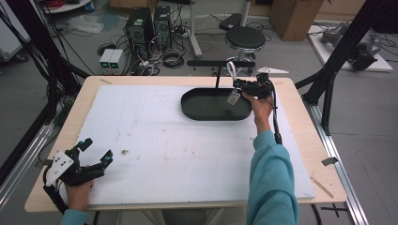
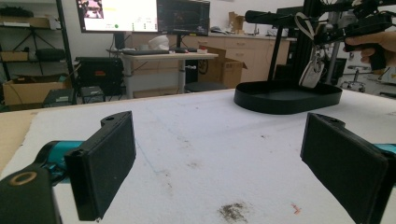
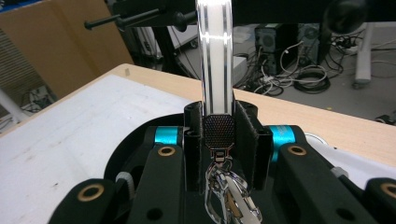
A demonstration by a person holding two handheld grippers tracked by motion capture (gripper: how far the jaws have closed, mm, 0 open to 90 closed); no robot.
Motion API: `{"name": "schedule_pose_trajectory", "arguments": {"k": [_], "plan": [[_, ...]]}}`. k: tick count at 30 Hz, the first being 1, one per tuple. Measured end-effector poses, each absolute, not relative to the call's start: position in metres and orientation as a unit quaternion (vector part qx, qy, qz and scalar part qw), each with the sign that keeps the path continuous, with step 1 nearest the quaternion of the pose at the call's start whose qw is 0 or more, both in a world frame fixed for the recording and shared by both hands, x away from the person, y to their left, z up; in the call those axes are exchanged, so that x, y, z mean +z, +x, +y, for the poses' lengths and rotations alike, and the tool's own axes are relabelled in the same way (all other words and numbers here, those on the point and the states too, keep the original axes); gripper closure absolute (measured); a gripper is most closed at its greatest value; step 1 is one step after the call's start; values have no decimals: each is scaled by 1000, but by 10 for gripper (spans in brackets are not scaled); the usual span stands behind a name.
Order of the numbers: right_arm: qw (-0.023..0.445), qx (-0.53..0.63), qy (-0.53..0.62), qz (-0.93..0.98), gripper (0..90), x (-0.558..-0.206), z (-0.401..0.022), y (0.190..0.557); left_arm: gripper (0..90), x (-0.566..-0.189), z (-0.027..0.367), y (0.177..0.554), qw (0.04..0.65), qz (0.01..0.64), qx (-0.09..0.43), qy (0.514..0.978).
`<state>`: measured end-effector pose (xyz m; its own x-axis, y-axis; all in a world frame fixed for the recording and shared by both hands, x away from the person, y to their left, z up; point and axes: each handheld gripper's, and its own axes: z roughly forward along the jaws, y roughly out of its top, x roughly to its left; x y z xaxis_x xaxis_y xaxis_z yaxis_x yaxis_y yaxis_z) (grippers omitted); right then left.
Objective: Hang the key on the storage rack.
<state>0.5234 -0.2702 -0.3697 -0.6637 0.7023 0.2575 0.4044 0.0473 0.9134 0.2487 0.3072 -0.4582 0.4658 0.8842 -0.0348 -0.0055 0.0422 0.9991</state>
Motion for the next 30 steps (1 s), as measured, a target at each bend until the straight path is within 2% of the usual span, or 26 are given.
{"name": "schedule_pose_trajectory", "arguments": {"k": [9, 23, 30], "plan": [[129, 569, 403, 705, 740, -375, -263, 525, 108, -458, 307, 249, 619, 371, 359, 592], [170, 535, 411, 718, 732, -374, -255, 522, 108, -458, 307, 249, 619, 371, 359, 591], [191, 500, 401, 743, 633, -373, -250, 518, 108, -458, 307, 248, 620, 370, 360, 591]]}}
